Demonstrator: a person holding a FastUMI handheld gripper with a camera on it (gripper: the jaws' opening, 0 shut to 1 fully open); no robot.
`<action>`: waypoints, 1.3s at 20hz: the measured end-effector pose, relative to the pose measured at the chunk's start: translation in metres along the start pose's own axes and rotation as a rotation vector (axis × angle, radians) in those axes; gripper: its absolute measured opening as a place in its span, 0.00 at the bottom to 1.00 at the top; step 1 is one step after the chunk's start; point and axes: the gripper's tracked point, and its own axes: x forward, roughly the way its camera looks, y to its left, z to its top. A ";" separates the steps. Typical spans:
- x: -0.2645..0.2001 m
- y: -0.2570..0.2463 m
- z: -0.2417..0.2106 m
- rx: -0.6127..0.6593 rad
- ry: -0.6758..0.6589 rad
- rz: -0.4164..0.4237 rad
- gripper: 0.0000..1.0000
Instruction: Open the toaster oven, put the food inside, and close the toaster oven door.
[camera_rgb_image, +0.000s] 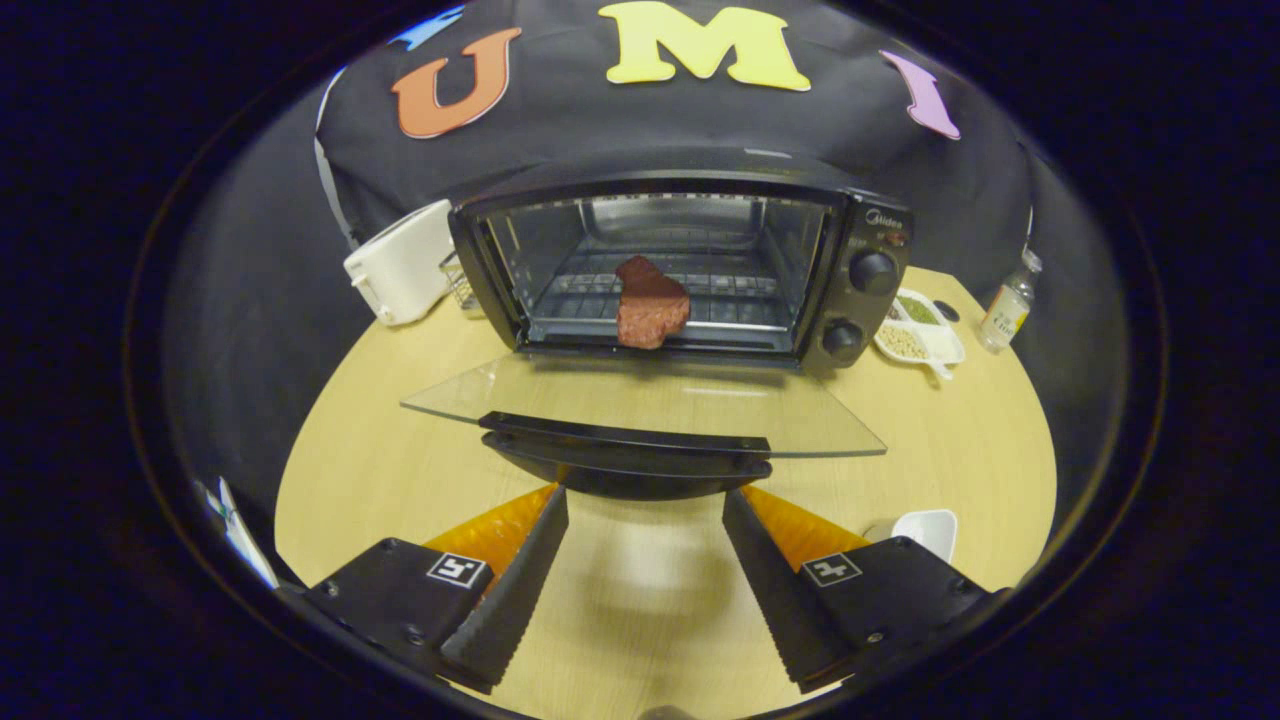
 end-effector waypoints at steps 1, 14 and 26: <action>-0.004 0.000 0.011 -0.004 -0.018 0.000 0.99; -0.034 -0.007 0.077 -0.029 -0.162 -0.007 1.00; -0.091 -0.095 0.038 0.037 -0.192 -0.130 1.00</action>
